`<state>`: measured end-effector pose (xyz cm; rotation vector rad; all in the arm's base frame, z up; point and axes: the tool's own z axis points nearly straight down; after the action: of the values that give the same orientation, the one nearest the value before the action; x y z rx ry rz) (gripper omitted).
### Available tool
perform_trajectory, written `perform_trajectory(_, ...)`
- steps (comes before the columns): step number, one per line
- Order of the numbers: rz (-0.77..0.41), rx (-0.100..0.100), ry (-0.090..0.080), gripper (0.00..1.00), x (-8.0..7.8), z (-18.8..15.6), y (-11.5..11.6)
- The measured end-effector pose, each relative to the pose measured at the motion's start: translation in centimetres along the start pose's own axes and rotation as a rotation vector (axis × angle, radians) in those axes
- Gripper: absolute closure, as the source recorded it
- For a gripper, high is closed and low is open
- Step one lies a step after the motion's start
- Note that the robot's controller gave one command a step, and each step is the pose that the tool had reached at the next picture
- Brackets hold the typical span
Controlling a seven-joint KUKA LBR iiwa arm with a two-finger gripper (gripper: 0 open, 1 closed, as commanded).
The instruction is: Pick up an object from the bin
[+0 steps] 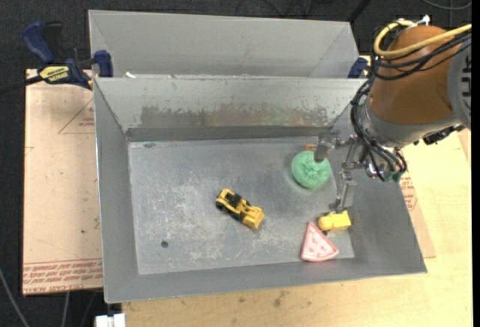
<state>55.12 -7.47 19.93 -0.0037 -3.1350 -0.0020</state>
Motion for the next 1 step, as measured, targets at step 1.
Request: perform_trajectory(1, -0.002, 0.001, -0.008, 0.00, -0.16, -0.46, 0.03)
